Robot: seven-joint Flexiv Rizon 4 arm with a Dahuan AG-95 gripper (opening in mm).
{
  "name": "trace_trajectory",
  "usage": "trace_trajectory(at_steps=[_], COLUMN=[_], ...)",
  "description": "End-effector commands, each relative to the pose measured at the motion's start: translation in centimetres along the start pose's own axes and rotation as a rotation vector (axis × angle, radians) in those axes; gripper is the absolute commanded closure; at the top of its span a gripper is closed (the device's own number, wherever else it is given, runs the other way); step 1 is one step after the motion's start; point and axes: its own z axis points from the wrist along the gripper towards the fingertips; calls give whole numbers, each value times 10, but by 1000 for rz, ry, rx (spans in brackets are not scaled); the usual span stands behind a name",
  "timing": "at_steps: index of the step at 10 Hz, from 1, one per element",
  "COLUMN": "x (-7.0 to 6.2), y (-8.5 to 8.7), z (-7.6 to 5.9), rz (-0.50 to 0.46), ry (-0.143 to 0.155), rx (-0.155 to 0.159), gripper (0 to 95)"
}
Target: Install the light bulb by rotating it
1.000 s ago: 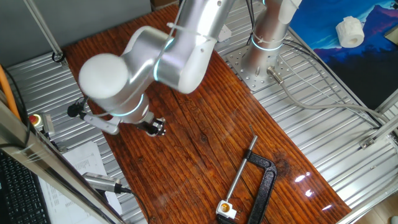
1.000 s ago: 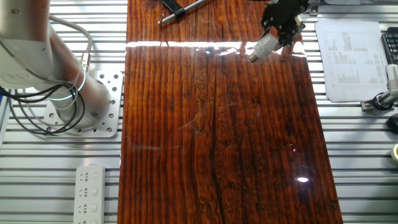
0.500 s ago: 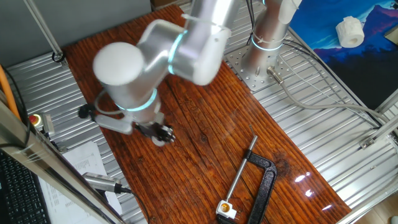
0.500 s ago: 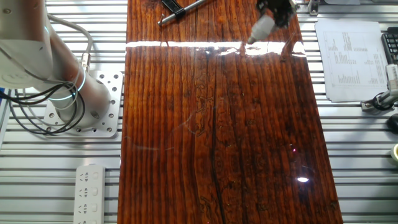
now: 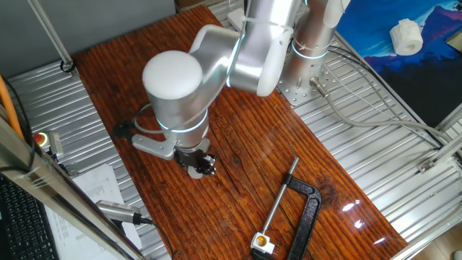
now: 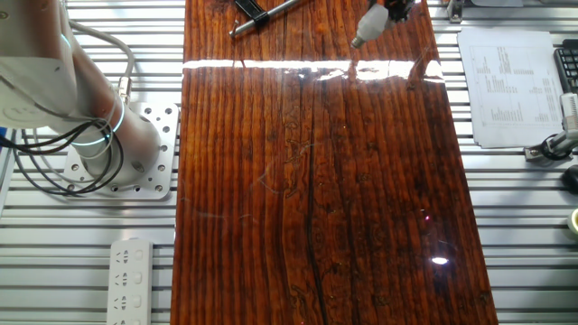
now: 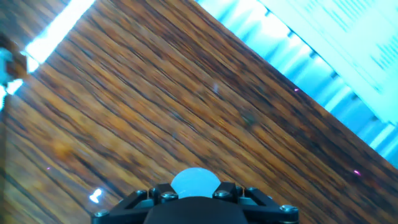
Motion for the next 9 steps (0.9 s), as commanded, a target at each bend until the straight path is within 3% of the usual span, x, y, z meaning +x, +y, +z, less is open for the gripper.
trace_trajectory(at_steps=[1, 5, 7, 8, 9], x=[-1, -2, -13, -27, -32], y=[-1, 0, 11, 27, 35], z=[1, 1, 0, -3, -5], rz=[-79, -189, -195, -218, -223], ry=[18, -11, -34, -45, -56], rx=[-10, -3, -23, -28, -35], gripper=[570, 570, 570, 570, 570])
